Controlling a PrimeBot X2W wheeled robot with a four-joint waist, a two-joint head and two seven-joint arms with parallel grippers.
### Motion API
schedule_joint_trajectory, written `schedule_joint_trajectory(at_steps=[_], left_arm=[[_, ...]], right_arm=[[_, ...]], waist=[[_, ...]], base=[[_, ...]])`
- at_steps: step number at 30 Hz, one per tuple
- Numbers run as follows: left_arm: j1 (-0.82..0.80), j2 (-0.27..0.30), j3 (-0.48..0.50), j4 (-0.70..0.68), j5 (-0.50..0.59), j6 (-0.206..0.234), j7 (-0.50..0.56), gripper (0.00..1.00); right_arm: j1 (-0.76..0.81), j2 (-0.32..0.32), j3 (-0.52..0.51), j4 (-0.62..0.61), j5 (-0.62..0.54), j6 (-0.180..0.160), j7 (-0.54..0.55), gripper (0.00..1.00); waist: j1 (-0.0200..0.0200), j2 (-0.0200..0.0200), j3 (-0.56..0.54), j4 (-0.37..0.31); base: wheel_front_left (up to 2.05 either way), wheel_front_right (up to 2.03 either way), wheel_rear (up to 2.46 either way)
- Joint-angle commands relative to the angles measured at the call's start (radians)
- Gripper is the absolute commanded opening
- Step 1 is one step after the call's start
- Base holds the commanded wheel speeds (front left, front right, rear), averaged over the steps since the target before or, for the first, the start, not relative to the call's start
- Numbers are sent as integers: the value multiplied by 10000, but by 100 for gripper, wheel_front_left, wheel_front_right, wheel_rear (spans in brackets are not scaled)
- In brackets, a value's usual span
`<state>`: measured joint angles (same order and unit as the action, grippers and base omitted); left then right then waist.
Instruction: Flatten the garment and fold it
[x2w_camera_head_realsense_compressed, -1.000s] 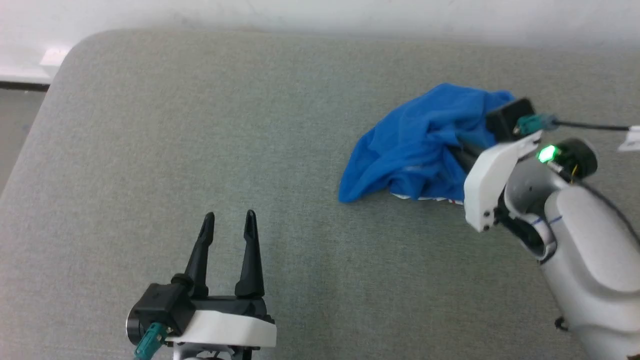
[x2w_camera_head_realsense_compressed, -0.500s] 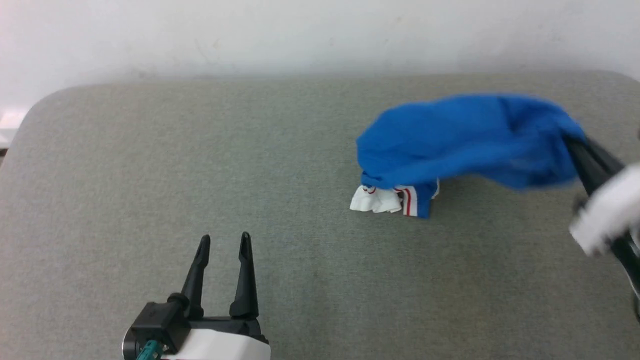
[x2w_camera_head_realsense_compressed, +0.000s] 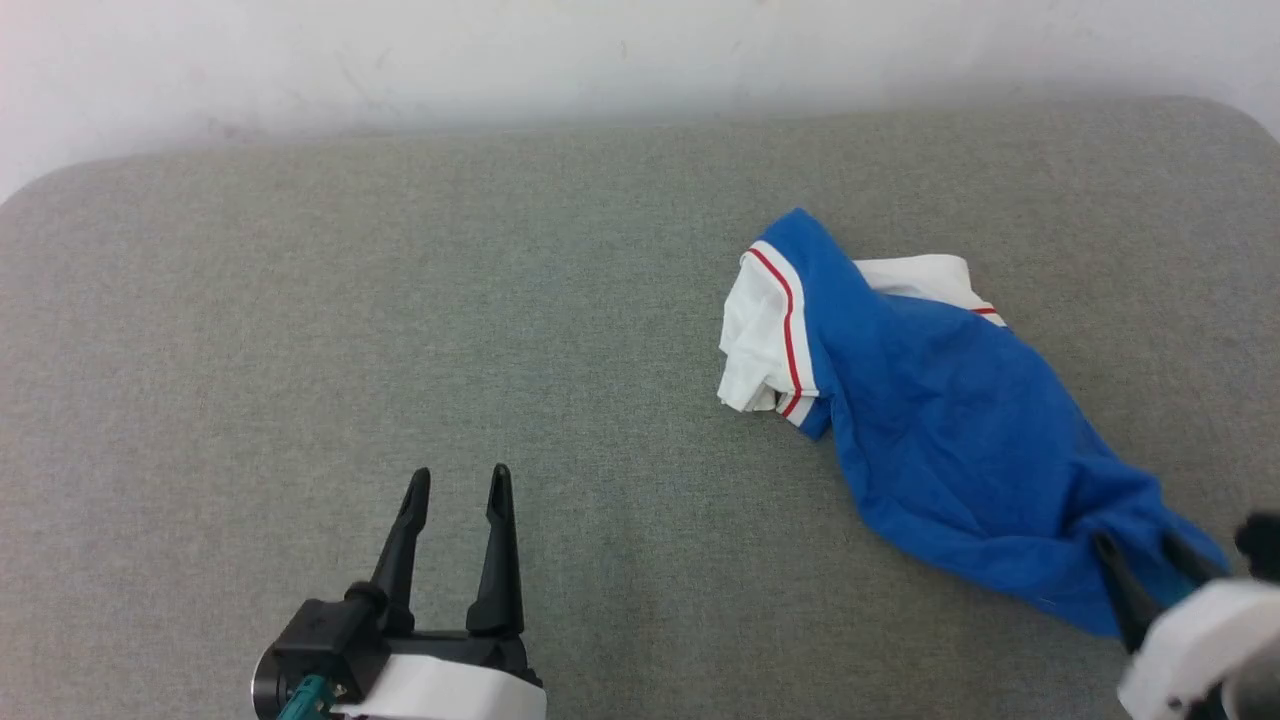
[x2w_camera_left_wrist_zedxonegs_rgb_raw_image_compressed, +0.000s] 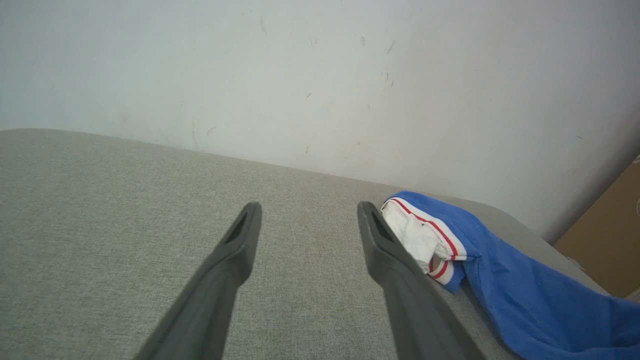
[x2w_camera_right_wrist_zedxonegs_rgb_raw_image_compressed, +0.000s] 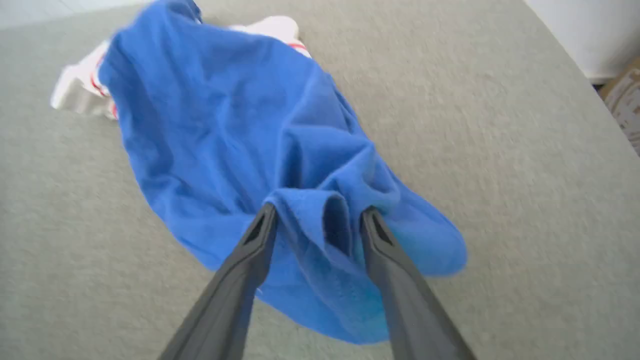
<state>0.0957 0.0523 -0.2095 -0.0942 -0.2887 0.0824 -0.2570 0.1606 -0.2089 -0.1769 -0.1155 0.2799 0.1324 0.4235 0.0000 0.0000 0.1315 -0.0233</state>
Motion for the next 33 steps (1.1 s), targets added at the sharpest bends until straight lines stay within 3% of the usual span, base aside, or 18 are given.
schedule_joint_trajectory(at_steps=[1, 8, 13, 22, 32, 33], left_arm=[[-164, -13, 25, 54, 74, -41, -47, 100], [-241, -14, -99, 122, 22, -44, -47, 100], [-324, -17, -219, 133, -67, 10, -47, 100], [-814, -19, -592, 239, -269, 123, -47, 100], [-971, -19, -843, 286, -448, 320, -47, 100], [-981, -19, -857, 283, -455, 334, -47, 100]], right_arm=[[-708, 186, 278, -294, 353, -17, -181, 100], [-2412, -446, 903, -1612, 555, -17, -83, 100], [-3748, -970, 2067, -1551, 707, -17, 722, 100], [-5809, -1989, 5167, 905, 926, -17, 1752, 100], [-7247, -2377, 7260, 3972, 522, -17, 1109, 100], [-7341, -2412, 7397, 4184, 456, -17, 1024, 46]], waist=[[0, 0, -31, -44], [0, 0, -34, 226], [0, 0, 202, 659], [0, 0, 966, 1621], [0, 0, 1194, 2222], [0, 0, 1210, 2234]], base=[[0, 0, 0], [0, 0, 0], [0, 0, 0], [0, 0, 0], [0, 0, 0], [0, 0, 0]])
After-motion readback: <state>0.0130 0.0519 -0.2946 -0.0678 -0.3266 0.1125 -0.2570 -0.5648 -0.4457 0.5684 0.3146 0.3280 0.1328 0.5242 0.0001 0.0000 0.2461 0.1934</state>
